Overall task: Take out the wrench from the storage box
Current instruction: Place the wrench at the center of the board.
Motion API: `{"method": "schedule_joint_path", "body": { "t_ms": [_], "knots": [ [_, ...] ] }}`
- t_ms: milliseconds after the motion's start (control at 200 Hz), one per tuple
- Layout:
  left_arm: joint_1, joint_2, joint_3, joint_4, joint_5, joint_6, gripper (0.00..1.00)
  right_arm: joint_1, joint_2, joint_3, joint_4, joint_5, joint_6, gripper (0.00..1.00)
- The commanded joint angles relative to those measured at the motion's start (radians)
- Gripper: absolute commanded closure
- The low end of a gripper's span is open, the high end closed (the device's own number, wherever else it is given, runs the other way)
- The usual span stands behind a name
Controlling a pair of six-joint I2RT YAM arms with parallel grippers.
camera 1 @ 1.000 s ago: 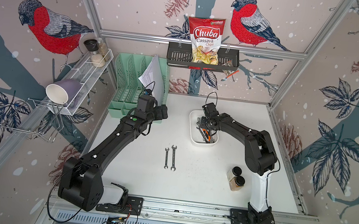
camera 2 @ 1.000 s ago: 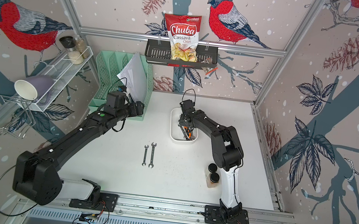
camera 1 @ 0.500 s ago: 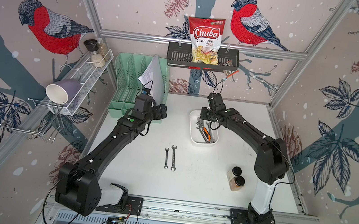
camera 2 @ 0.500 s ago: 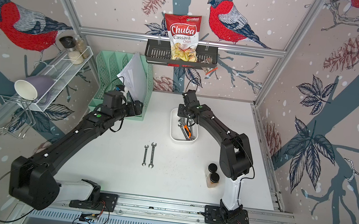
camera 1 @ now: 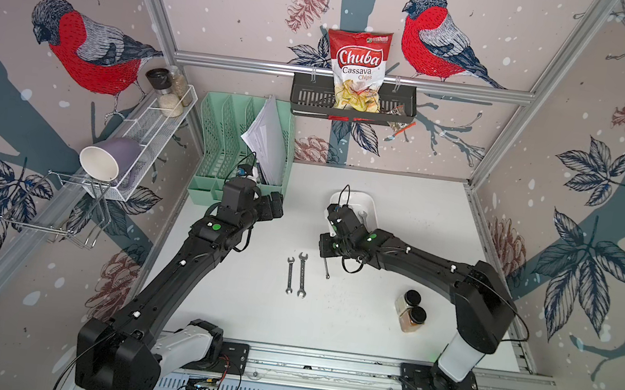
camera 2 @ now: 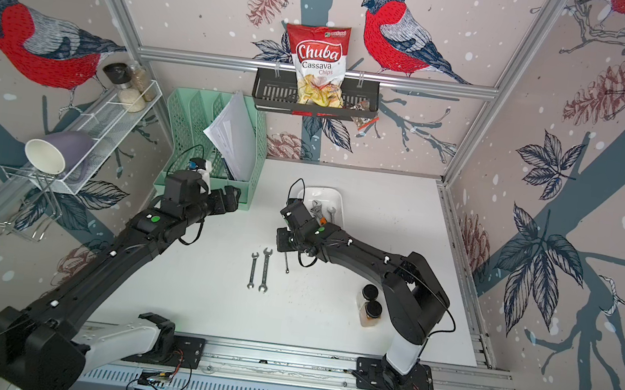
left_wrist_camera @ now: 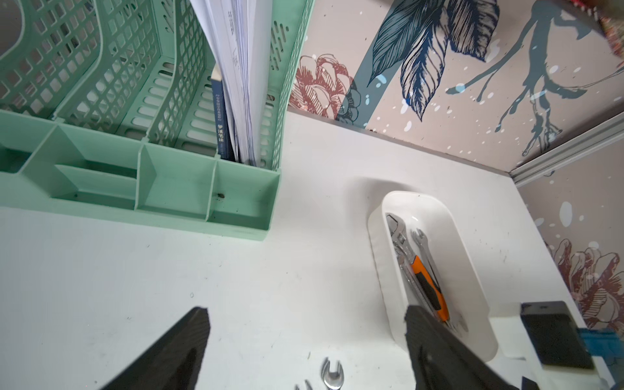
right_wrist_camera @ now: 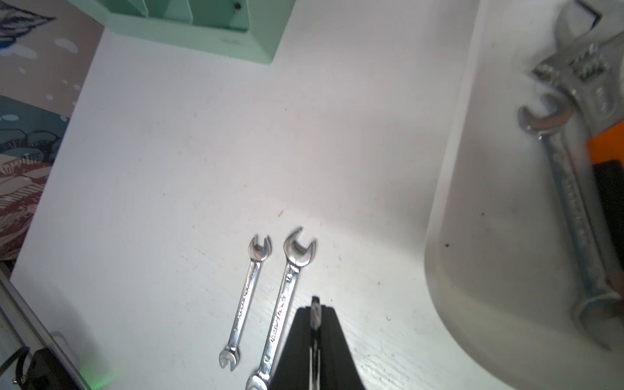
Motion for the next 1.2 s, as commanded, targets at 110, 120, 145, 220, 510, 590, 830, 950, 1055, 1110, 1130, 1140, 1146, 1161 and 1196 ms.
{"method": "schedule_joint_path", "body": {
  "t_ms": [110, 120, 145, 220, 510, 590, 830, 950, 1055, 1110, 1130, 1140, 1146, 1161, 1196],
  "knots": [
    [0.002, -0.036, -0.052, 0.022, -0.032, 0.009, 0.06, 0.033, 0.043, -0.050, 0.090, 0.024, 0.108, 1.00],
    [0.003, -0.037, -0.052, 0.023, -0.031, 0.008, 0.06, 0.033, 0.045, -0.052, 0.092, 0.025, 0.110, 1.00],
    [0.001, -0.039, -0.050, 0.022, -0.029, 0.010, 0.06, 0.033, 0.051, -0.056, 0.097, 0.025, 0.116, 1.00],
    [0.001, -0.044, -0.051, 0.023, -0.029, 0.013, 0.06, 0.033, 0.065, -0.068, 0.106, 0.028, 0.126, 1.00],
    [0.001, -0.022, -0.050, 0.027, -0.004, 0.017, 0.06, 0.020, 0.118, -0.076, 0.122, 0.027, 0.163, 1.00],
    [0.001, -0.022, -0.049, 0.030, -0.004, 0.017, 0.06, 0.016, 0.130, -0.074, 0.127, 0.016, 0.169, 1.00],
    [0.001, -0.023, -0.050, 0.034, -0.004, 0.019, 0.06, 0.006, 0.161, -0.055, 0.133, 0.005, 0.174, 1.00],
    [0.001, -0.023, -0.050, 0.033, -0.007, 0.021, 0.06, 0.004, 0.175, -0.040, 0.128, 0.001, 0.174, 1.00],
    [0.001, -0.024, -0.051, 0.034, -0.007, 0.021, 0.06, 0.005, 0.181, -0.038, 0.124, 0.002, 0.174, 0.98],
    [0.002, -0.023, -0.052, 0.034, -0.007, 0.020, 0.06, 0.004, 0.183, -0.039, 0.123, 0.004, 0.176, 0.96],
    [0.000, -0.024, -0.051, 0.034, -0.007, 0.020, 0.06, 0.003, 0.183, -0.038, 0.122, 0.007, 0.177, 0.95],
    [0.000, -0.024, -0.050, 0.034, -0.007, 0.020, 0.06, 0.004, 0.184, -0.038, 0.121, 0.008, 0.177, 0.95],
    [0.000, -0.024, -0.051, 0.033, -0.007, 0.020, 0.06, 0.003, 0.184, -0.038, 0.120, 0.007, 0.177, 0.95],
    [0.001, -0.023, -0.051, 0.034, -0.007, 0.021, 0.06, 0.003, 0.185, -0.038, 0.120, 0.008, 0.179, 0.94],
    [0.001, -0.022, -0.050, 0.035, -0.007, 0.021, 0.06, 0.005, 0.184, -0.038, 0.116, 0.011, 0.179, 0.93]
  ]
}}
